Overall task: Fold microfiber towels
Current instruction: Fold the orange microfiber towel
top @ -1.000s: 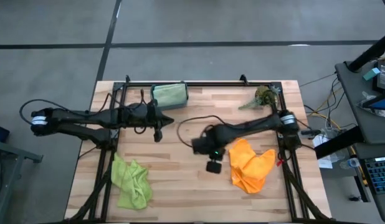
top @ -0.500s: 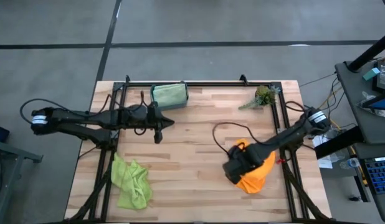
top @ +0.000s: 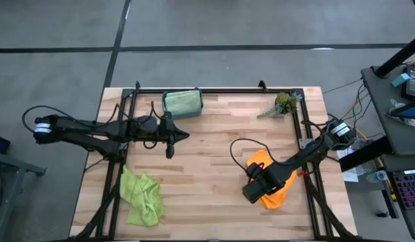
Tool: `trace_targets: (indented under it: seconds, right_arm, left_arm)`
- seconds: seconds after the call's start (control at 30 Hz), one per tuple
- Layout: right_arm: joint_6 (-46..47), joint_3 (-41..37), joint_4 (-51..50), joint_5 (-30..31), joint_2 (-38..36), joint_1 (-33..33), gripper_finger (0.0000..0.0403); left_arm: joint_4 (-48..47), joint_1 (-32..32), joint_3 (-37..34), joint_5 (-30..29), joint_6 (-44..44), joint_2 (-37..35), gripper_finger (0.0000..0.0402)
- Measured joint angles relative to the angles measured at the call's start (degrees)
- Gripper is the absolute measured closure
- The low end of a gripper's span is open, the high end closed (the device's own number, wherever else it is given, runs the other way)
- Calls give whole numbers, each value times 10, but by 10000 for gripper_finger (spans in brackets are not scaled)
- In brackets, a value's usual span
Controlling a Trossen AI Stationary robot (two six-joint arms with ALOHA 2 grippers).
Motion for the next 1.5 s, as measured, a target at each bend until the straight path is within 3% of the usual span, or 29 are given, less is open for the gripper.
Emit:
trace_targets:
  seconds: [0.2,0.33,0.53,0.7,0.93,1.07,1.23,1.5]
  right_arm:
    - [-12,0,15,4,0,-2,382]
    - [-17,0,18,7,-2,-1,393]
    - [-98,0,107,96,-23,-9,394]
    - [-267,0,238,199,-43,-36,394]
    - [-507,0,394,299,-71,-104,394]
    - [-561,0,407,305,-73,-163,394]
    - [-565,-37,425,288,-52,-230,394]
    - [-563,-98,470,285,-50,-260,394]
  left_arm:
    - [0,0,-12,-1,-3,0,391]
    - [18,0,-21,-1,-3,0,391]
    - [57,0,-27,-2,-5,0,391]
    - [62,-1,-29,-2,-9,0,391]
    - [64,-10,-29,14,-16,0,385]
    - [55,-16,-29,50,1,0,359]
    - [49,-34,-38,64,17,33,294]
    - [64,-42,-46,-15,38,170,193]
